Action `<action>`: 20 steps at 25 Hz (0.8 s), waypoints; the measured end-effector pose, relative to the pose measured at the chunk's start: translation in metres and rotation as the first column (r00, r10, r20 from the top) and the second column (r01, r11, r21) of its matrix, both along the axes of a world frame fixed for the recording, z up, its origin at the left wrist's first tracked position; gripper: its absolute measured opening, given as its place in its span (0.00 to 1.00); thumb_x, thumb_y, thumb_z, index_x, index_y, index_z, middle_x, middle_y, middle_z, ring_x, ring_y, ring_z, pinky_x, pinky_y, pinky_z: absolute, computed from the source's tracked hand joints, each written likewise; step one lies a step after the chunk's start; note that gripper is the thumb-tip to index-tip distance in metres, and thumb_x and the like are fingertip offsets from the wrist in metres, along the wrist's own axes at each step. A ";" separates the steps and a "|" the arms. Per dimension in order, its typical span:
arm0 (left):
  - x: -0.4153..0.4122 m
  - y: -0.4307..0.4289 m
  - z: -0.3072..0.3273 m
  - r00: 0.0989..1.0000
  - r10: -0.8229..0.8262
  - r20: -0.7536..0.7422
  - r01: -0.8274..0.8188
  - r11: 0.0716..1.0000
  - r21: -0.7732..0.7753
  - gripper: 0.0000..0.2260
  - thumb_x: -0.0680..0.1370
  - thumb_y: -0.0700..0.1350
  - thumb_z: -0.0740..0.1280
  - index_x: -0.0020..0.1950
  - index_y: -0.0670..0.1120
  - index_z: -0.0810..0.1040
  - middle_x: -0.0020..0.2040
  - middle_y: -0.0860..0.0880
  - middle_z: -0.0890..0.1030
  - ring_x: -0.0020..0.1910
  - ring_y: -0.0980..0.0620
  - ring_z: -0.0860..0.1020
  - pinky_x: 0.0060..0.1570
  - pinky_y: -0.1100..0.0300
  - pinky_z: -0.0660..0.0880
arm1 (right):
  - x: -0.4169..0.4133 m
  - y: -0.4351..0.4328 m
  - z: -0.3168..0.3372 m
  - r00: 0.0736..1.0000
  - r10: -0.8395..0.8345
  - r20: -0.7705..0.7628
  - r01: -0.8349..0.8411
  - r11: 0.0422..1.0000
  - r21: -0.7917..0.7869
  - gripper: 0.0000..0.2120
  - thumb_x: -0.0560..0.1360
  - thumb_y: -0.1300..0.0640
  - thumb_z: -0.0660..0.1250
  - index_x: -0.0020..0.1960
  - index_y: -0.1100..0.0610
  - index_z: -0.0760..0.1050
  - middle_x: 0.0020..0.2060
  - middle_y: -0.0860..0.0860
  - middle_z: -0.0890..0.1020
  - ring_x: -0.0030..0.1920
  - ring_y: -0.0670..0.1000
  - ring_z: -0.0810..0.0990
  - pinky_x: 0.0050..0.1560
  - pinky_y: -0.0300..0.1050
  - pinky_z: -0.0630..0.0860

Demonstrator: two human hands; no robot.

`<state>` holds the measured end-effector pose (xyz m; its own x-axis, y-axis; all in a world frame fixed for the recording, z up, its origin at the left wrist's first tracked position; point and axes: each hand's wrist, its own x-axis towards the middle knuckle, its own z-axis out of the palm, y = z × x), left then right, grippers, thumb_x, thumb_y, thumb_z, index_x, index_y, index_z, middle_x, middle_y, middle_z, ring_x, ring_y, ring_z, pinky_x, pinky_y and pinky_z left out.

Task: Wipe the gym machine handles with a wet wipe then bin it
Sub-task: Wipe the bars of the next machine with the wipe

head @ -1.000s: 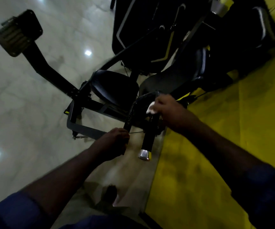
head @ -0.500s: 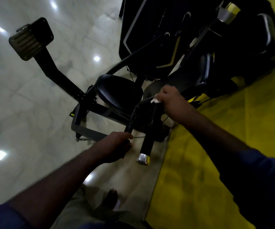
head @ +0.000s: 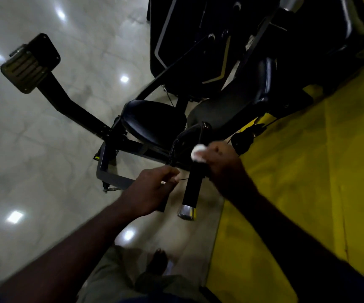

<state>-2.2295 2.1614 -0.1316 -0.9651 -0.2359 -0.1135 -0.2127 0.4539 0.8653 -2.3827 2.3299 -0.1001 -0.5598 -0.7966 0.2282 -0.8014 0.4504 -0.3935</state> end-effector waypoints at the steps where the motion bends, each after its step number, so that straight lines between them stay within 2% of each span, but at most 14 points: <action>1: 0.001 0.003 0.006 0.999 0.031 0.008 -0.032 0.999 0.038 0.13 0.82 0.52 0.68 0.66 0.51 0.80 0.56 0.57 0.83 0.54 0.64 0.81 0.52 0.67 0.78 | -0.018 -0.010 0.001 0.999 -0.024 0.024 0.025 0.999 -0.023 0.16 0.79 0.52 0.58 0.50 0.55 0.84 0.48 0.57 0.80 0.49 0.56 0.79 0.51 0.43 0.71; 3: 0.003 0.019 0.017 0.998 0.063 0.024 -0.066 0.984 0.165 0.16 0.78 0.50 0.74 0.66 0.52 0.80 0.53 0.57 0.85 0.52 0.63 0.83 0.48 0.68 0.81 | -0.064 -0.030 0.001 0.972 -0.230 0.051 0.235 0.961 -0.146 0.15 0.80 0.59 0.59 0.57 0.60 0.84 0.52 0.58 0.82 0.52 0.56 0.80 0.51 0.33 0.70; 4: 0.005 0.027 0.022 0.997 0.060 0.042 -0.068 0.969 0.237 0.19 0.76 0.46 0.77 0.66 0.51 0.80 0.51 0.55 0.86 0.51 0.62 0.84 0.48 0.66 0.81 | -0.072 -0.037 0.006 0.914 -0.357 0.192 0.387 0.909 -0.153 0.13 0.82 0.62 0.62 0.59 0.59 0.84 0.53 0.56 0.82 0.52 0.52 0.81 0.52 0.28 0.71; 5: 0.008 0.033 0.024 0.997 0.063 0.051 -0.075 0.950 0.304 0.22 0.74 0.44 0.79 0.67 0.49 0.80 0.50 0.53 0.87 0.50 0.59 0.86 0.50 0.63 0.82 | -0.073 -0.037 -0.001 0.861 -0.373 0.345 0.450 0.875 -0.178 0.12 0.82 0.61 0.63 0.60 0.58 0.84 0.54 0.53 0.82 0.52 0.49 0.81 0.53 0.28 0.73; 6: 0.011 0.036 0.026 0.995 0.077 0.061 -0.092 0.943 0.320 0.24 0.72 0.42 0.80 0.67 0.48 0.80 0.49 0.52 0.88 0.49 0.58 0.86 0.52 0.60 0.83 | -0.056 -0.028 -0.006 0.785 -0.350 0.511 0.507 0.837 -0.207 0.11 0.82 0.60 0.65 0.60 0.58 0.83 0.54 0.52 0.83 0.51 0.46 0.81 0.55 0.34 0.76; 8: 0.013 0.035 0.028 0.992 0.111 0.066 -0.123 0.966 0.227 0.26 0.69 0.45 0.82 0.67 0.49 0.81 0.50 0.52 0.88 0.49 0.59 0.86 0.54 0.59 0.83 | -0.005 -0.001 -0.021 0.720 -0.266 0.641 0.532 0.805 -0.264 0.10 0.83 0.57 0.66 0.60 0.56 0.82 0.53 0.51 0.85 0.52 0.45 0.83 0.54 0.43 0.80; 10: 0.014 0.031 0.031 0.993 0.103 0.066 -0.108 0.991 0.082 0.27 0.68 0.49 0.83 0.65 0.52 0.83 0.51 0.54 0.87 0.49 0.64 0.84 0.54 0.64 0.81 | 0.057 0.025 -0.028 0.610 -0.215 0.762 0.589 0.766 -0.256 0.08 0.83 0.56 0.66 0.58 0.47 0.81 0.53 0.47 0.85 0.54 0.44 0.83 0.53 0.40 0.79; 13: 0.015 0.030 0.037 0.998 0.044 0.049 -0.042 0.999 -0.031 0.27 0.66 0.53 0.83 0.65 0.54 0.83 0.57 0.60 0.84 0.54 0.68 0.82 0.55 0.69 0.79 | 0.122 0.042 -0.027 0.372 -0.045 0.927 0.729 0.633 -0.261 0.11 0.81 0.60 0.68 0.53 0.45 0.83 0.56 0.45 0.86 0.59 0.46 0.84 0.54 0.42 0.80; 14: 0.016 0.030 0.041 0.998 0.029 0.051 -0.027 0.999 -0.042 0.28 0.66 0.54 0.83 0.65 0.55 0.83 0.59 0.62 0.83 0.56 0.68 0.81 0.56 0.68 0.79 | 0.116 0.038 -0.026 0.309 -0.023 0.951 0.768 0.596 -0.235 0.11 0.81 0.61 0.68 0.52 0.45 0.83 0.56 0.45 0.86 0.58 0.48 0.84 0.53 0.45 0.81; 16: 0.016 0.030 0.045 0.998 -0.006 0.061 0.009 0.998 -0.054 0.30 0.66 0.58 0.81 0.66 0.55 0.82 0.63 0.64 0.81 0.59 0.69 0.79 0.58 0.68 0.78 | 0.079 0.019 -0.031 0.251 0.046 0.967 0.799 0.553 -0.234 0.10 0.82 0.61 0.65 0.56 0.49 0.81 0.55 0.50 0.86 0.57 0.52 0.84 0.53 0.49 0.81; 18: 0.015 0.029 0.049 0.997 -0.038 0.063 0.043 0.996 -0.078 0.31 0.65 0.60 0.80 0.67 0.55 0.81 0.66 0.64 0.79 0.62 0.69 0.78 0.61 0.64 0.79 | 0.027 -0.009 -0.033 0.140 0.203 0.969 0.859 0.462 -0.221 0.10 0.84 0.64 0.62 0.62 0.56 0.77 0.57 0.56 0.84 0.59 0.58 0.83 0.59 0.52 0.80; 20: 0.013 0.027 0.050 0.996 -0.065 0.065 0.072 0.991 -0.112 0.31 0.66 0.58 0.81 0.68 0.56 0.81 0.69 0.63 0.78 0.66 0.68 0.76 0.64 0.61 0.78 | -0.014 -0.033 -0.032 0.017 0.250 0.968 0.898 0.421 -0.124 0.12 0.84 0.64 0.60 0.66 0.60 0.75 0.61 0.63 0.82 0.63 0.64 0.81 0.66 0.62 0.78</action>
